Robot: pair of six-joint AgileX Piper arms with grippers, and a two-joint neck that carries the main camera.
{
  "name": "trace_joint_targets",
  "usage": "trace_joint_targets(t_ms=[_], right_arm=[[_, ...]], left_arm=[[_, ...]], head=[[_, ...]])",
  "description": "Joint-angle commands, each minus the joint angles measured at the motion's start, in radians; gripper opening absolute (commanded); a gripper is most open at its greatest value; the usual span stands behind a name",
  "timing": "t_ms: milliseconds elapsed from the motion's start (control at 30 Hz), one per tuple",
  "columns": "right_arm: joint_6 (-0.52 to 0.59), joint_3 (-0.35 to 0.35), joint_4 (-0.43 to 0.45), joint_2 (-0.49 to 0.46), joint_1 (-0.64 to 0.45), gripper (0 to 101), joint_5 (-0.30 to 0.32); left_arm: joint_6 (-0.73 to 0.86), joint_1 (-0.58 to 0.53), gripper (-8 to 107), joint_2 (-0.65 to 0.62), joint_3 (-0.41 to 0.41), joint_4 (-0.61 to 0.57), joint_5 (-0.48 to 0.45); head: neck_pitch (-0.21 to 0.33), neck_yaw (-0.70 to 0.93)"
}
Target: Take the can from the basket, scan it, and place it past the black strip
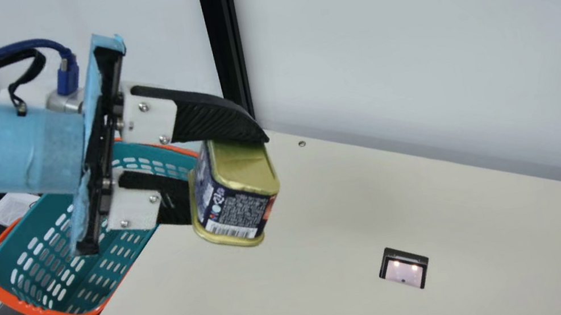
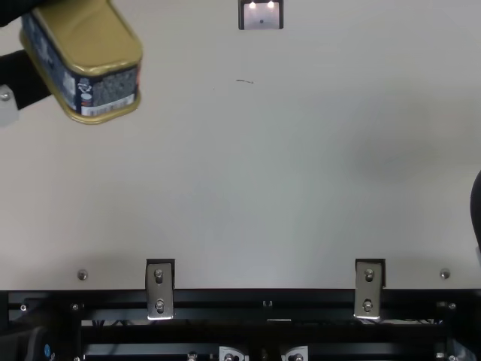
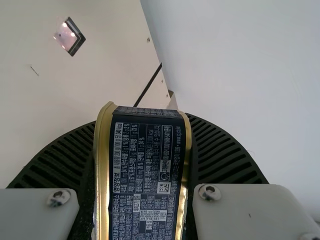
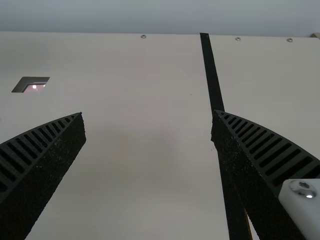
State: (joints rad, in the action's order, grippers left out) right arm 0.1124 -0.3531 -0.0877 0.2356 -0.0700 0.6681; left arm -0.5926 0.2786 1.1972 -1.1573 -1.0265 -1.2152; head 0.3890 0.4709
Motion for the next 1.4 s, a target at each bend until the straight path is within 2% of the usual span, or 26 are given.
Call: trace_joint_targets(t_ms=[0,300,1033,1200,1367], right_arm=[[0.0,0.0,0.0,0.0,0.0,101,0.0],[0.0,0.0,0.0,0.0,0.0,101,0.0],[0.0,0.0,0.0,0.0,0.0,101,0.0],[0.0,0.0,0.0,0.0,0.0,101,0.0],[0.0,0.0,0.0,0.0,0.0,101,0.0]], left_arm=[[-0.026,-0.01,10,-0.003,-0.001,-0.005,0.004],[-0.064,-0.043,10,-0.02,0.005,-0.015,0.007],[-0.049,-0.038,10,-0.016,0.009,-0.012,0.012],[-0.033,-0.057,10,-0.005,-0.009,0.049,0.068],[0.004,-0.11,10,0.011,-0.045,0.169,0.177]], head=[[0.043,0.019],[0.043,0.019],[0.043,0.019],[0.043,0.019],[0.043,0.019]])
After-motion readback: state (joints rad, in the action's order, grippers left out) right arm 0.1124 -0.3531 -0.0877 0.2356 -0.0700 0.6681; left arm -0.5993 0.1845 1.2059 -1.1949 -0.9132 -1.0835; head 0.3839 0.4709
